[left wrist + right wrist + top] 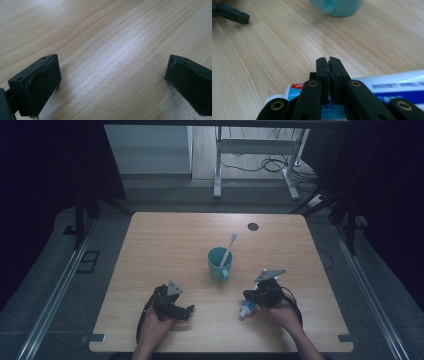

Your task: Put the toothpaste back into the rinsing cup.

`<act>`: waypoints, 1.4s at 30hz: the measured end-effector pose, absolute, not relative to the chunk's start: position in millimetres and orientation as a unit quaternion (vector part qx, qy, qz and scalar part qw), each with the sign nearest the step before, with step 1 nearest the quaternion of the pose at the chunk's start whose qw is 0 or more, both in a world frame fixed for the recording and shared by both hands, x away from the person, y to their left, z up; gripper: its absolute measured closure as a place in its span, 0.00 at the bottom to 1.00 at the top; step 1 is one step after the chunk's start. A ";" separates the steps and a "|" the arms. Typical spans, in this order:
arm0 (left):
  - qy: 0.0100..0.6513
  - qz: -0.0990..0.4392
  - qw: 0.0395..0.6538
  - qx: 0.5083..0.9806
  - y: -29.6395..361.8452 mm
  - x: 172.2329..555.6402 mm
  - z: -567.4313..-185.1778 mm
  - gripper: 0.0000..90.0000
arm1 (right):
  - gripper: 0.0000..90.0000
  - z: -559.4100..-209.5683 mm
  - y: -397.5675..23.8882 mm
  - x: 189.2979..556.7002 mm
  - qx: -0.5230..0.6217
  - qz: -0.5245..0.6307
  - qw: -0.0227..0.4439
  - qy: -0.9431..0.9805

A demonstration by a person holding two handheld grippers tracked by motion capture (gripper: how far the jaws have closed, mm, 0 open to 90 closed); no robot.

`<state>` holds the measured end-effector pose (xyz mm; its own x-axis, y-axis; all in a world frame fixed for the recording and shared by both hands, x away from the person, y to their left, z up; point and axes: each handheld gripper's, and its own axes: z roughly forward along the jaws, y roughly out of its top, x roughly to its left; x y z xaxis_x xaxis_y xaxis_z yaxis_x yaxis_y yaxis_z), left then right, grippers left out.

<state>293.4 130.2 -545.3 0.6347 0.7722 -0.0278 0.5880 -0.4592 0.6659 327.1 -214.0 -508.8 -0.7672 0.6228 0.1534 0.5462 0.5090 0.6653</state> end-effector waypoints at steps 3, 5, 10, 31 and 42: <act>0.404 0.141 0.328 0.843 130.2 293.3 -545.4 0.00 | 0.95 -511.8 -208.8 326.9 0.333 0.360 0.048 0.870; 0.404 0.140 0.328 0.842 130.1 293.3 -545.4 0.00 | 0.95 -512.6 -207.0 326.5 0.332 0.359 0.046 0.871; 0.403 0.141 0.328 0.843 130.2 293.4 -545.3 0.00 | 0.95 -512.1 -209.2 324.6 0.331 0.358 0.044 0.872; 0.405 0.142 0.327 0.842 129.9 293.3 -545.3 0.01 | 0.89 -512.7 -238.0 310.9 0.338 0.350 0.033 0.873; 0.405 0.142 0.327 0.842 129.9 293.3 -545.3 0.01 | 0.88 -512.2 -258.0 307.1 0.353 0.342 0.040 0.870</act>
